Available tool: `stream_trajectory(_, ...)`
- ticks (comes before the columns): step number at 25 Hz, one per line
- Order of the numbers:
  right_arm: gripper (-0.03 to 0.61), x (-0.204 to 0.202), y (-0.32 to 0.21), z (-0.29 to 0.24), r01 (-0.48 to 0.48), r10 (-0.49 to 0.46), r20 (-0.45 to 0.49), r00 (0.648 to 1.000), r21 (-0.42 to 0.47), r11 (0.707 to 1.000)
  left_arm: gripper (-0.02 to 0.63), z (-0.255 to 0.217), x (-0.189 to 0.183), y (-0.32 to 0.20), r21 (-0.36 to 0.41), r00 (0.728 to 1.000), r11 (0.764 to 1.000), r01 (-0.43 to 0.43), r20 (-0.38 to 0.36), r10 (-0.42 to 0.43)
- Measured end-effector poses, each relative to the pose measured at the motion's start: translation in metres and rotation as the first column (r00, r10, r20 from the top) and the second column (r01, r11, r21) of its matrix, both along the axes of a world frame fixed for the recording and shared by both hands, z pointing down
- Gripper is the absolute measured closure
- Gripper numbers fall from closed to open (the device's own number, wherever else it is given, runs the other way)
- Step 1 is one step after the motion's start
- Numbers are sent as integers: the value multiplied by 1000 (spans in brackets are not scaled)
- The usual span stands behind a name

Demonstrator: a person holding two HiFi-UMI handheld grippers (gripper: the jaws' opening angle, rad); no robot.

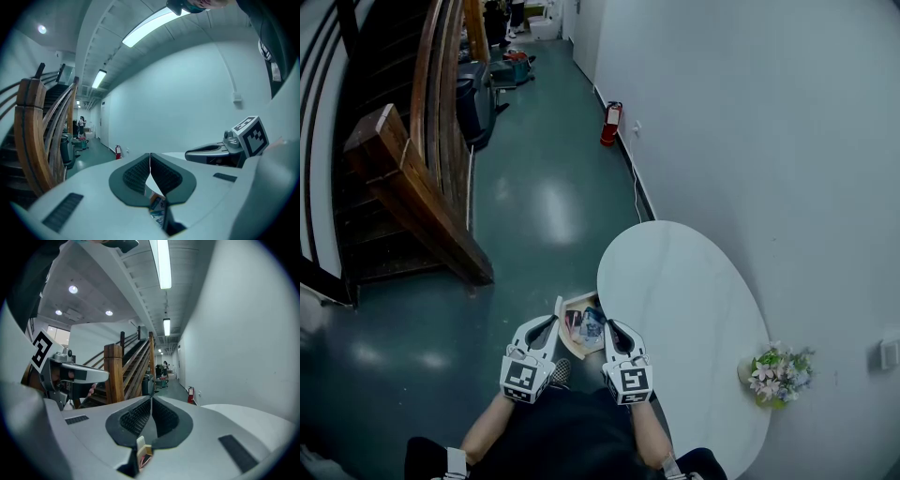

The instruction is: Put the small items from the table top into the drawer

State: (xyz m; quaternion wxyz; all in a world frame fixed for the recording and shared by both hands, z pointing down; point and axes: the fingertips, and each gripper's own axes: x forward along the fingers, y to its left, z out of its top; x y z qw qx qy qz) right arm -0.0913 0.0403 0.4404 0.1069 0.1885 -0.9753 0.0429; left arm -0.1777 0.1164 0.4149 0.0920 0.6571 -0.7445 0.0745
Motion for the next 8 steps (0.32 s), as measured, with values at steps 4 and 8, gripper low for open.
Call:
stream_trajectory(4,541,1,3,0,-2,2,-1,1000,1,1000,594,-1,1,3,1,1000,1000,1,-1,-1)
stream_trajectory(8,541,4,1,1,-6,6,-2,1000,3,1000,594,-3,5,1,-5,1000,1000,-5,-1,5)
